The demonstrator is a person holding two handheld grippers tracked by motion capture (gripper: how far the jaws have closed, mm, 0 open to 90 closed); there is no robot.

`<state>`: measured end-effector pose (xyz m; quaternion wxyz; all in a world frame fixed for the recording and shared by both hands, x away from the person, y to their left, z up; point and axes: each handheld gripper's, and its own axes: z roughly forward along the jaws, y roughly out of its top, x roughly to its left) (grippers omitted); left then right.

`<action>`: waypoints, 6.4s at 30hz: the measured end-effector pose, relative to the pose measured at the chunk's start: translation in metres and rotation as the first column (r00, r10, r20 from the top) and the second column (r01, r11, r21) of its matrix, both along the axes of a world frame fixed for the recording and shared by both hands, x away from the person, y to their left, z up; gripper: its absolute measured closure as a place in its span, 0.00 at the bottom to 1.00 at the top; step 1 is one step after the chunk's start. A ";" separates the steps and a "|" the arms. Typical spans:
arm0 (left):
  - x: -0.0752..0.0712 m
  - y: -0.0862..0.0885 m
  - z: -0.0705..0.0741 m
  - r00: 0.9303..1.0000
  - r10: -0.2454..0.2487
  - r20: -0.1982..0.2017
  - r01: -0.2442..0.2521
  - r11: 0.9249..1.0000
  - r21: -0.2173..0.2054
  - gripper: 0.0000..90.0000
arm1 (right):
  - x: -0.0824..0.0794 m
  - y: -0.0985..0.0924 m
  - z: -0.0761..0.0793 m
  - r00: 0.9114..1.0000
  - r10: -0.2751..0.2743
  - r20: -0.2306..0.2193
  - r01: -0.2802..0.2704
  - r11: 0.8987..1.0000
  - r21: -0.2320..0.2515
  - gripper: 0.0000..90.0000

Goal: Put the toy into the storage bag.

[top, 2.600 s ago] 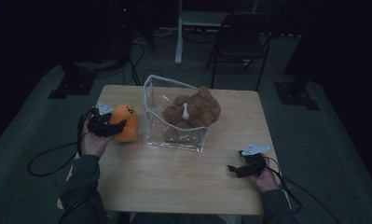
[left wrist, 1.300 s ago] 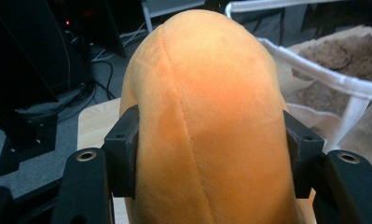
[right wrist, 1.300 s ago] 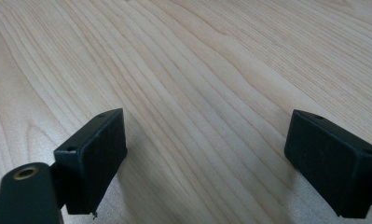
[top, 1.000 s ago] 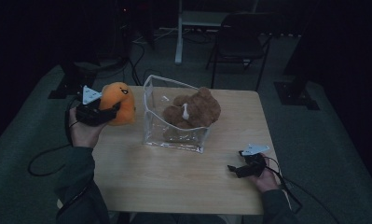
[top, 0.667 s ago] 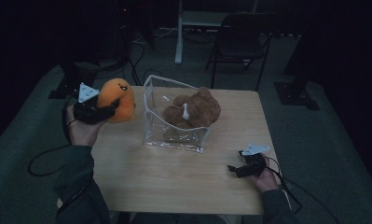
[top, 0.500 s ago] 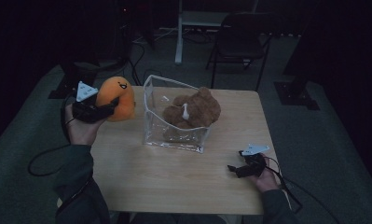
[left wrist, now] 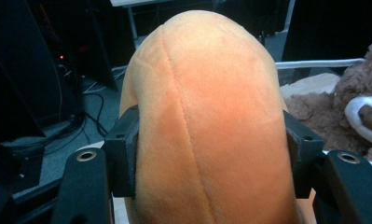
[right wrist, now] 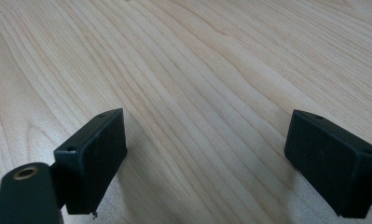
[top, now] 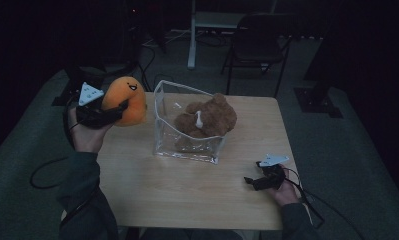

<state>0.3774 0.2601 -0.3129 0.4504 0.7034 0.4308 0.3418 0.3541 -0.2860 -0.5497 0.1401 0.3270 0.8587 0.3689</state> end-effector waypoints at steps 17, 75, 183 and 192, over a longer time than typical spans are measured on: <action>0.000 -0.007 0.015 0.999 -0.038 0.035 0.038 0.999 -0.015 0.42 | 0.000 0.000 0.000 1.000 0.000 0.000 0.000 1.000 -0.001 0.13; 0.019 -0.067 0.029 0.965 -0.241 0.102 0.243 0.970 -0.011 0.42 | 0.000 0.000 0.000 1.000 0.001 -0.001 -0.001 1.000 -0.001 0.13; 0.057 -0.120 -0.036 0.950 -0.304 -0.066 0.306 0.952 0.028 0.41 | 0.000 0.000 0.000 1.000 0.000 -0.001 0.000 1.000 -0.001 0.13; 0.057 -0.122 -0.039 0.952 -0.296 -0.075 0.300 0.952 0.054 0.41 | 0.000 0.000 0.000 1.000 0.001 -0.001 -0.001 1.000 -0.001 0.13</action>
